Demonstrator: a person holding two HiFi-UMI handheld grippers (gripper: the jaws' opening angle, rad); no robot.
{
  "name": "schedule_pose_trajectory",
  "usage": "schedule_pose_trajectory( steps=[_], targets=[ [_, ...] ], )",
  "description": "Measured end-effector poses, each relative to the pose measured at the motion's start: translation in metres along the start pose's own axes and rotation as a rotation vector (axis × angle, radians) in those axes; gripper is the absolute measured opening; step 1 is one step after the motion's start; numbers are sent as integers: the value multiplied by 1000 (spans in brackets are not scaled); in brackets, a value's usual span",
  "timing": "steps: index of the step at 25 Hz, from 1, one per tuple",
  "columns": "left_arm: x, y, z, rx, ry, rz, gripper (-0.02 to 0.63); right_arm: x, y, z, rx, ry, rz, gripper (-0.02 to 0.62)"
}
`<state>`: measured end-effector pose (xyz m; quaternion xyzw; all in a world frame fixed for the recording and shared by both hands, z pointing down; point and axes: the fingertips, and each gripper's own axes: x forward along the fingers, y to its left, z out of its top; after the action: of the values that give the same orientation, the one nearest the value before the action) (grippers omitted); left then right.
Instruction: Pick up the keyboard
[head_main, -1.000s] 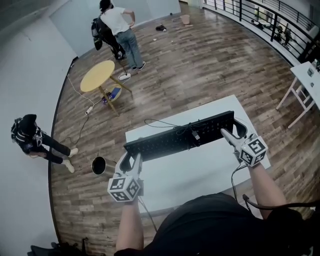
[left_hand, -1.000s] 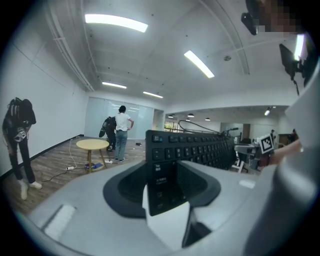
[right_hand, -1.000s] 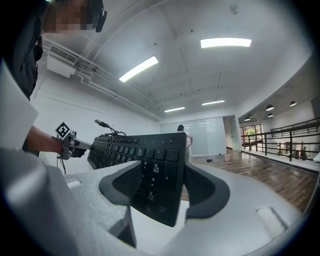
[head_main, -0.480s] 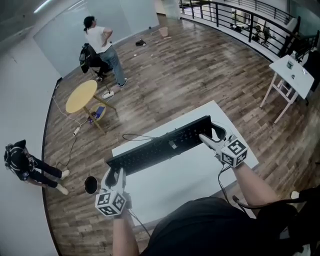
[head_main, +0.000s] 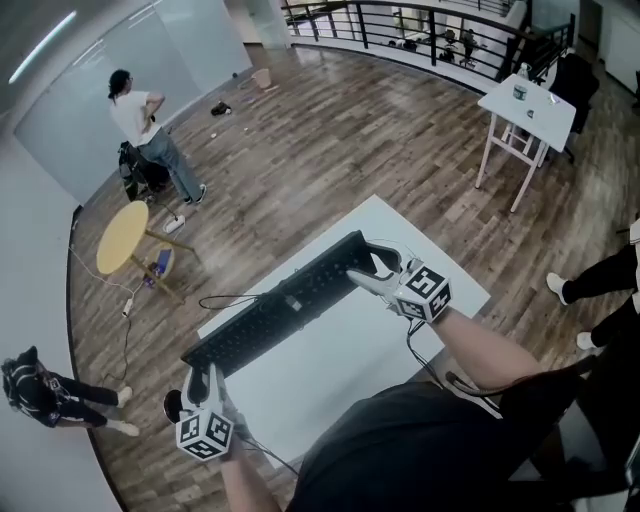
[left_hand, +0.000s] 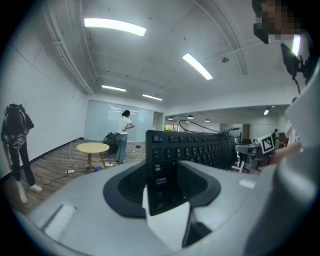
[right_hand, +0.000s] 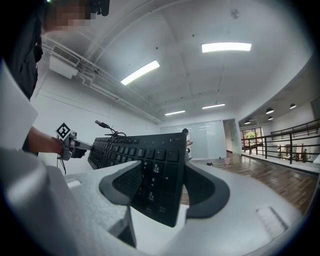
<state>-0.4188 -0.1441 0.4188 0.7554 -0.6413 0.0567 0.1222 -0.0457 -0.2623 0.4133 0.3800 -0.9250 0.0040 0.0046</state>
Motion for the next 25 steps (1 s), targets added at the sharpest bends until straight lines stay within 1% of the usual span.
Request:
schedule_pose_trajectory(
  steps=[25],
  targets=[
    [-6,3,8,24,4,-9,184,-2,7,3,6,-9,-6,262]
  ],
)
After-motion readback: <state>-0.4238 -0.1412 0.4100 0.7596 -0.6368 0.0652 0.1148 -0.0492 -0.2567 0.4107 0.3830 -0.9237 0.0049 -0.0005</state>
